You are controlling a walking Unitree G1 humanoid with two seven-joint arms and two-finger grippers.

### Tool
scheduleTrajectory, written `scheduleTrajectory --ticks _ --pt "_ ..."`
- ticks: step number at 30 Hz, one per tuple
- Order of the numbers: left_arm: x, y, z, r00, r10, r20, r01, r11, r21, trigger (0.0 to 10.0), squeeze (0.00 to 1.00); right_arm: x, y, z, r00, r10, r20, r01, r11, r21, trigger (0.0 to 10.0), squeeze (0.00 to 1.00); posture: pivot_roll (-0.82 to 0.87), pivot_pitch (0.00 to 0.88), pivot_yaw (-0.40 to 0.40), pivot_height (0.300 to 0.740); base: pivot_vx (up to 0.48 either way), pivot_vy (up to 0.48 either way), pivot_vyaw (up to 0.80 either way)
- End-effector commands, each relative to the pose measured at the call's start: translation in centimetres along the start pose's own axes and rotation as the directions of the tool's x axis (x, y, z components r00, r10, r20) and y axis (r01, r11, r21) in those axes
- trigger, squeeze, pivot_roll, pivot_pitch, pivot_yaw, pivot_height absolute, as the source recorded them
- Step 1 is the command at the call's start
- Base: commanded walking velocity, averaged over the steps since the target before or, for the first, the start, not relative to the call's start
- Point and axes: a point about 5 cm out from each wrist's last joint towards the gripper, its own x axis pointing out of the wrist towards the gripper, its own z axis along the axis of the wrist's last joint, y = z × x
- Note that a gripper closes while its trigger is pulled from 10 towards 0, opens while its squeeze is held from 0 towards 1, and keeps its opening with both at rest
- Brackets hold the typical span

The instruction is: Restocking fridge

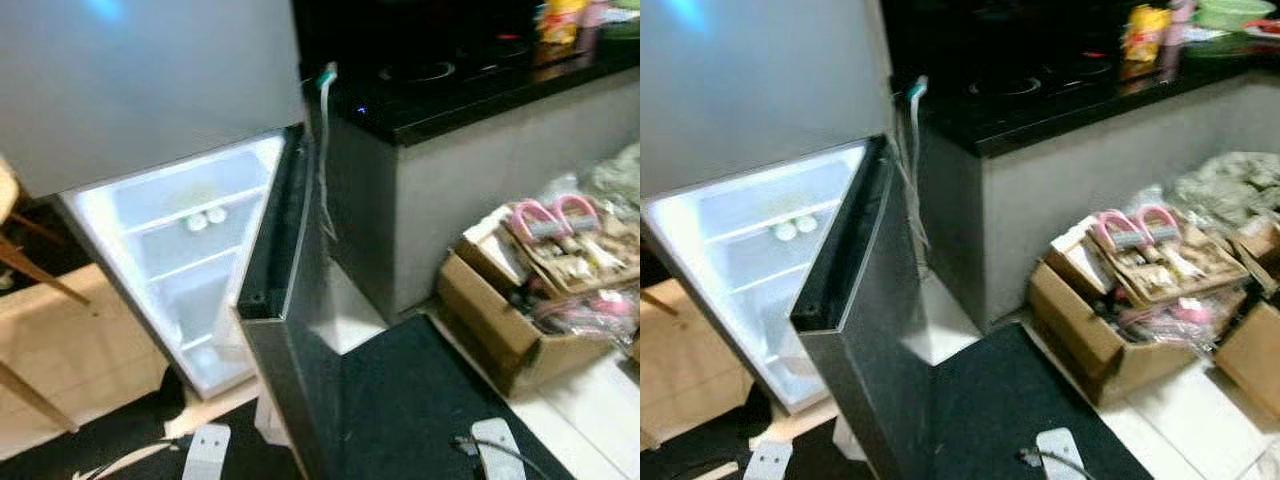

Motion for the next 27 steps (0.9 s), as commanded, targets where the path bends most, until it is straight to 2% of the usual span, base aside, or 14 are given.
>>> scheduleTrajectory --ticks 1,15,23,27 --pt "-0.2 0.6 -0.5 1.0 0.017 -0.018 -0.017 1.0 -0.002 10.0 0.0 0.2 0.7 0.6 0.999 0.018 0.029 -0.018 1.0 -0.005 10.0 0.0 -0.07 0.005 0.067 0.726 0.0 0.0 0.8" --pt "0.0 0.6 0.1 1.0 0.006 -0.002 -0.006 1.0 0.002 10.0 0.0 -0.1 0.3 -0.4 1.0 -0.001 0.018 0.001 1.0 0.011 10.0 0.0 -0.07 0.018 0.08 0.726 0.0 0.0 0.8" --pt "-0.1 0.6 -0.1 1.0 0.003 -0.008 -0.003 1.0 0.006 10.0 0.0 -0.2 0.7 -0.7 0.999 0.039 0.023 -0.037 0.997 -0.069 10.0 0.0 -0.07 0.022 0.081 0.726 0.0 0.0 0.28" --pt "-0.1 0.5 -0.1 1.0 0.001 -0.008 -0.001 1.0 0.002 10.0 0.0 -0.2 0.8 -0.7 0.999 0.051 0.021 -0.049 0.995 -0.088 10.0 0.0 -0.07 0.023 0.079 0.726 0.0 0.0 0.7"
